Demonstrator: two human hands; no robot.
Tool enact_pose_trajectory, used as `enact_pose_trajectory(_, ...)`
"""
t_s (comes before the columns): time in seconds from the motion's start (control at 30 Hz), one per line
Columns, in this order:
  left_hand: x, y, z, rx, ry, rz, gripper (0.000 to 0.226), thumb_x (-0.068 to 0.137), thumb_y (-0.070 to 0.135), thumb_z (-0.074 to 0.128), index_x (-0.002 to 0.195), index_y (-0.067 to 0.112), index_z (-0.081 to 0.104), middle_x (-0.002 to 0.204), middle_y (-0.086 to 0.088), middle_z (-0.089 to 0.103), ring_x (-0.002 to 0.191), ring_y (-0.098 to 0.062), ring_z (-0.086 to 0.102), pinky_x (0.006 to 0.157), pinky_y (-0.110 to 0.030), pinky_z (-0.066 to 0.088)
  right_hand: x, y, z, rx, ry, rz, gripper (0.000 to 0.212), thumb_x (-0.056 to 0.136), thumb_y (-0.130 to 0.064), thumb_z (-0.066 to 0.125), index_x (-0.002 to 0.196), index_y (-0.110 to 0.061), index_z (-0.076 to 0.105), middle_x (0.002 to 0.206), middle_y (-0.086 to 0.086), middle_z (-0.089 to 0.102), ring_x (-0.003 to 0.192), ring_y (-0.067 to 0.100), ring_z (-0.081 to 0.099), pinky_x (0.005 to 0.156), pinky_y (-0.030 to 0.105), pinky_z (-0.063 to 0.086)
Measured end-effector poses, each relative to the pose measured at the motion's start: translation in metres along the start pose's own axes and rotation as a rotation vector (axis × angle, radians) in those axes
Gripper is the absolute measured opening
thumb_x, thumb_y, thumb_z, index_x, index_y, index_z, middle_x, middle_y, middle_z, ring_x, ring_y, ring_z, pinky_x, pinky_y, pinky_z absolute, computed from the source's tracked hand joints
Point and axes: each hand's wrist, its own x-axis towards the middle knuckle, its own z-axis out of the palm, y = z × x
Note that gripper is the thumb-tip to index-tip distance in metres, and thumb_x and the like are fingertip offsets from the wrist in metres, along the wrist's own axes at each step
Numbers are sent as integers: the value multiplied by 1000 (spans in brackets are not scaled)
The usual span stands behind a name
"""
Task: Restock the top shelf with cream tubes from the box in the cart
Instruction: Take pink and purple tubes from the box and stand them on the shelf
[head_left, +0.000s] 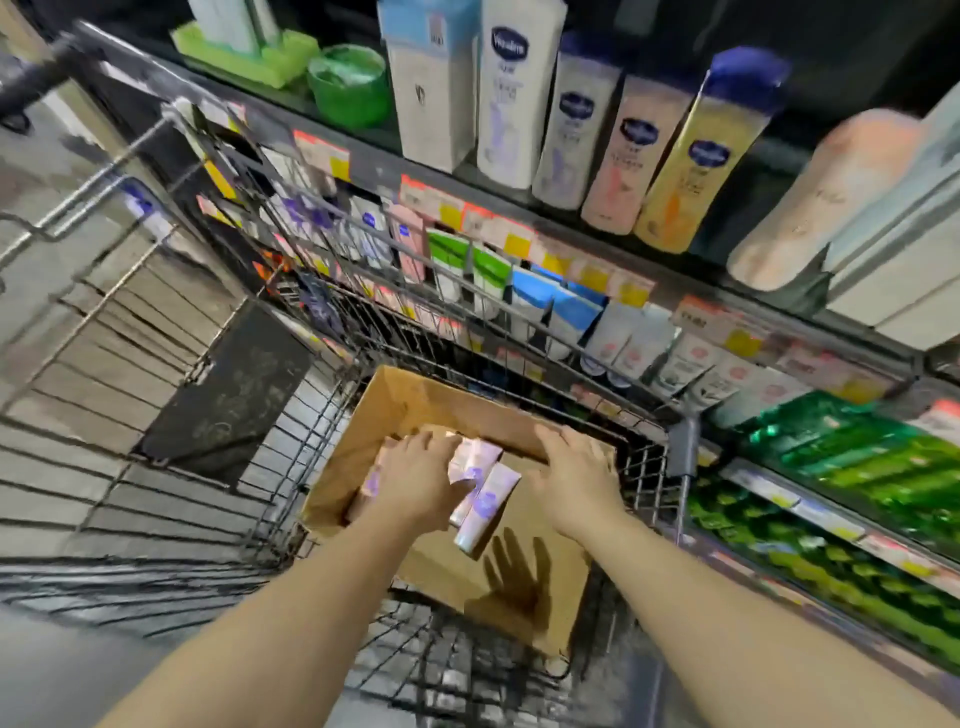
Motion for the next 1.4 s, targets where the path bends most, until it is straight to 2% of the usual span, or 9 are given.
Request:
enact_pose_trajectory(0.17,33,-6,88,-168,-176,-77,67,88,47,58,146,23,35,139,-10,49,131,-29,40,102,-34,37,31,26,61,34,-92,77,51,99,-35,46,147,-26,31,151,3,34,139,27,28,114,42,28)
enact_pose_trajectory(0.43,52,4,179,-173,-133,-250,47,82,43,65,120,24,46,116,-6,50,98,-31,60,79,-35,49,67,41,110,32,-162,117,50,96,-40,47,142,-29,33,147,-1,38,134,25,37,104,42,37)
enact_pose_trajectory(0.63,51,9,179,-276,-71,-301,32,85,30,61,115,20,54,115,-8,52,97,-33,60,76,-33,44,72,44,121,119,-204,143,47,94,-41,51,138,-31,38,139,3,46,127,28,46,100,40,41)
enact_pose_trajectory(0.77,41,16,145,-728,-1,-274,22,81,21,72,101,20,62,87,8,63,78,-8,63,59,-11,43,73,36,120,358,-296,269,54,93,-48,52,139,-21,42,133,2,56,118,23,55,93,32,45)
enact_pose_trajectory(0.9,26,29,108,-955,45,-53,41,75,8,77,110,23,60,90,11,63,71,2,58,63,-12,48,74,22,110,769,-232,332,29,88,-38,64,107,-17,59,102,-5,67,85,11,61,73,28,52)
enact_pose_trajectory(1.0,34,14,104,-857,-49,-64,62,67,23,87,119,28,55,103,7,59,84,0,57,76,-21,51,75,20,102,772,-201,326,26,87,-39,66,104,-20,60,100,-3,67,88,16,64,77,33,56)
enact_pose_trajectory(1.13,64,-21,131,-351,-271,-206,71,67,44,80,129,28,51,128,4,50,115,-19,53,97,-33,47,81,38,101,565,-146,308,21,90,-41,62,99,-24,52,93,-5,62,80,16,58,58,25,43)
enact_pose_trajectory(1.23,78,-16,152,-192,-98,-260,33,77,43,70,105,27,60,111,0,61,98,-20,60,85,-34,51,84,54,114,480,-147,321,21,90,-44,61,94,-30,46,85,-11,54,85,16,59,65,27,47)
enact_pose_trajectory(1.4,92,9,175,-106,-33,-288,33,82,48,61,99,19,60,102,-3,61,97,-27,61,72,-33,48,86,70,136,513,-200,336,17,89,-39,62,90,-29,48,87,-8,57,91,21,60,73,31,48)
